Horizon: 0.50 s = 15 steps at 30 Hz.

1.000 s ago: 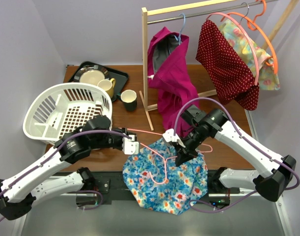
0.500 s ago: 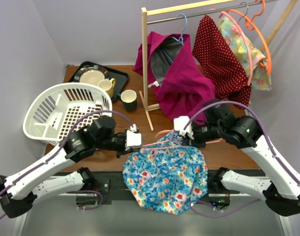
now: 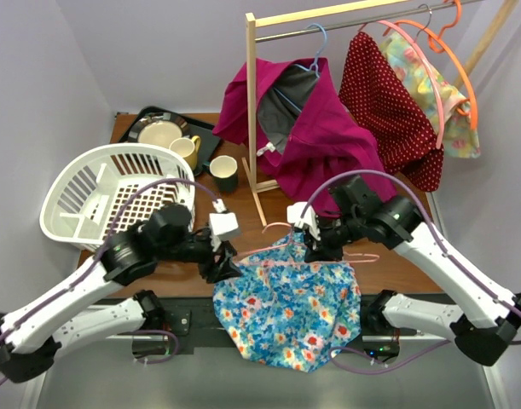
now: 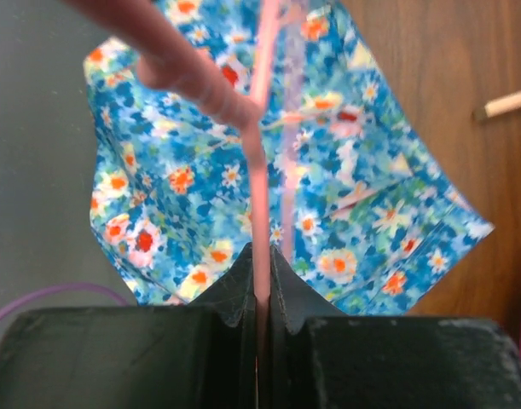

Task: Place the skirt on the hanger
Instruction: Pass the hanger from the left arm to the right

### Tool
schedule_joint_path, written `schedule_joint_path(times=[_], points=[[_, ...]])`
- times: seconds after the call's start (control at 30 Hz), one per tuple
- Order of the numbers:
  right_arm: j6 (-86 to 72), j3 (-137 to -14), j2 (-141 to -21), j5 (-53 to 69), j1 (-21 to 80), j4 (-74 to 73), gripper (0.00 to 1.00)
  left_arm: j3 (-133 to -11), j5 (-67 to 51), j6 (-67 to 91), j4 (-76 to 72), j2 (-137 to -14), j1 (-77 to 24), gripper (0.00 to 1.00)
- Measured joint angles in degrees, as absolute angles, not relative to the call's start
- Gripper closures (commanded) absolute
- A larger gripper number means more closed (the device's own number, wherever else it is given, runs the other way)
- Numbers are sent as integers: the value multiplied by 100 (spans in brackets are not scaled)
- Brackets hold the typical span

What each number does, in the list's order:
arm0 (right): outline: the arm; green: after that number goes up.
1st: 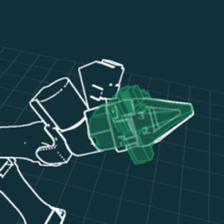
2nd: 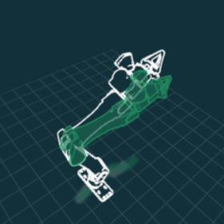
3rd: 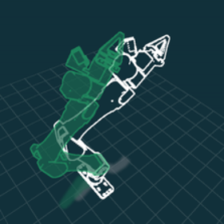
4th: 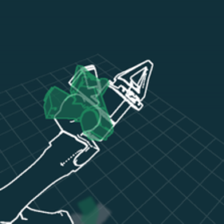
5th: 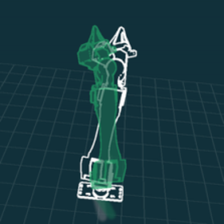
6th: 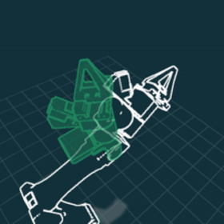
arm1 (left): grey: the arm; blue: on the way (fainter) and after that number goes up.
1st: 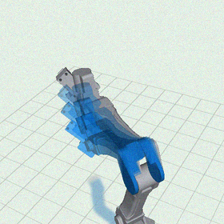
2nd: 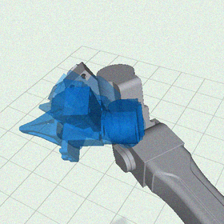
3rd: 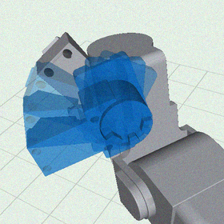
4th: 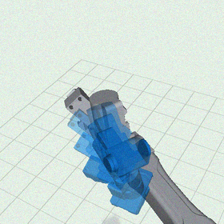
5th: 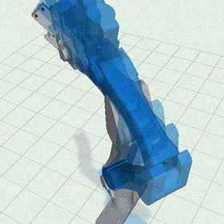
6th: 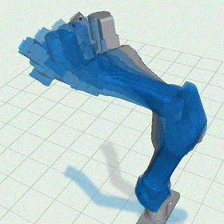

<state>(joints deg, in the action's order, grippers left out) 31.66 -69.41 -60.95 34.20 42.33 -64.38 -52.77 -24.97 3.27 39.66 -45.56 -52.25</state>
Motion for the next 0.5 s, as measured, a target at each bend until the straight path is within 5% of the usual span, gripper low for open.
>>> schedule_joint_path(times=[0.27, 0.5], points=[[2834, -6554, -7133, 3741, 4189, -6163, 100, -5424, -1398, 913, 3732, -2908, -5231, 26], [2904, -6825, -8379, 4401, 4182, -6246, 100, -5070, -1531, 1702, 3736, -3011, -5234, 26]])
